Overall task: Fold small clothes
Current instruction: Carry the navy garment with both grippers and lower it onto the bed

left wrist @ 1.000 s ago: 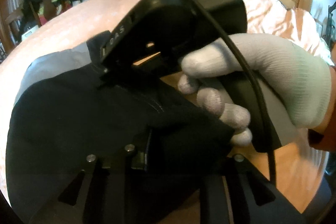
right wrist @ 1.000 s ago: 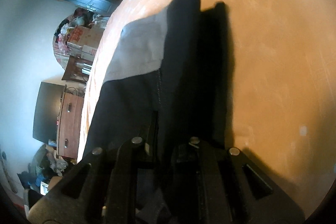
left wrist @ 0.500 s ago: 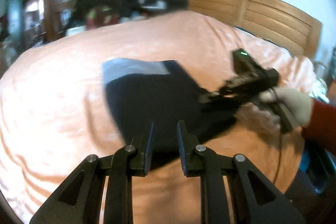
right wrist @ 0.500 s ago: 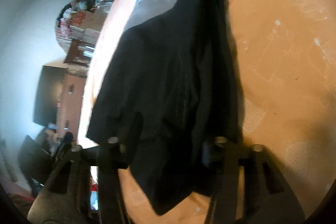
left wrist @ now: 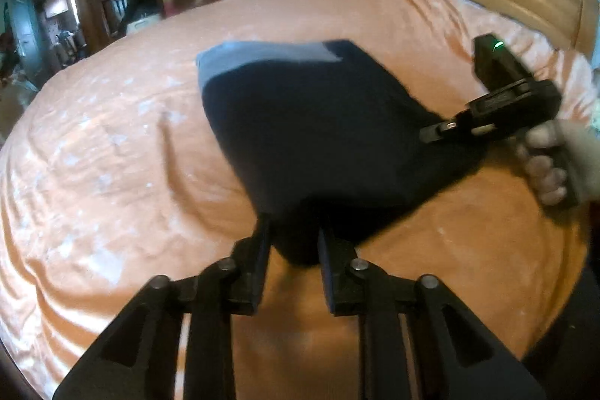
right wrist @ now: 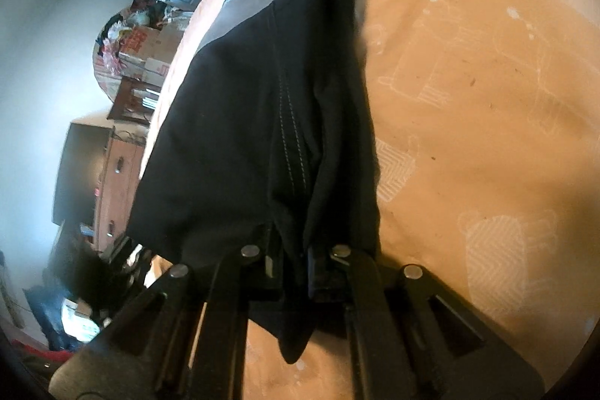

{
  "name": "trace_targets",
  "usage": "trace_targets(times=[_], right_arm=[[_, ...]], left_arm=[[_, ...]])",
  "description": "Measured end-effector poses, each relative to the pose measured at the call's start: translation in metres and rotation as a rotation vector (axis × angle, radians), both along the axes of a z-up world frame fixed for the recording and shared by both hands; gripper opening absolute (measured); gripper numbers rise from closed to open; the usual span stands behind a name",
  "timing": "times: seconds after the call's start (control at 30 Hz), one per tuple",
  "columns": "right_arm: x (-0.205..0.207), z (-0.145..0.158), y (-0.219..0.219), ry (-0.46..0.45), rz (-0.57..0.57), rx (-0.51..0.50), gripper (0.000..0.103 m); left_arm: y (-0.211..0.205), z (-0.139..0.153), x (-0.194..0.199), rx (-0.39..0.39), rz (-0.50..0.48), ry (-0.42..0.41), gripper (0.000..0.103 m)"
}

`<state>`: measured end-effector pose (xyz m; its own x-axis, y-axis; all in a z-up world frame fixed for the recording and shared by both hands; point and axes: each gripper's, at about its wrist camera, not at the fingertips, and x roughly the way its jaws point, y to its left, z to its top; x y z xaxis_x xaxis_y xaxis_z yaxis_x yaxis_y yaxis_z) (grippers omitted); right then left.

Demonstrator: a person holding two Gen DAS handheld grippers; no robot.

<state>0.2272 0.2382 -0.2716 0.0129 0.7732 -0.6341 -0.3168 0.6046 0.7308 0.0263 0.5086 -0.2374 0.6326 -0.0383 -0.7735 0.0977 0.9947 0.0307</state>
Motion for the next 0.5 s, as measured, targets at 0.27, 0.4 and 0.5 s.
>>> trace_targets(times=[0.27, 0.4, 0.5], right_arm=[[0.000, -0.005, -0.003, -0.030, 0.009, 0.008, 0.003], [0.000, -0.013, -0.008, -0.045, -0.012, 0.057, 0.003], [0.000, -0.014, -0.009, -0.044, -0.014, 0.063, 0.003]], left_arm=[[0.049, -0.012, -0.031, -0.071, 0.009, 0.082, 0.030], [0.073, 0.049, -0.059, -0.189, 0.046, -0.109, 0.006], [0.071, 0.060, -0.027, -0.175, 0.039, -0.185, 0.006]])
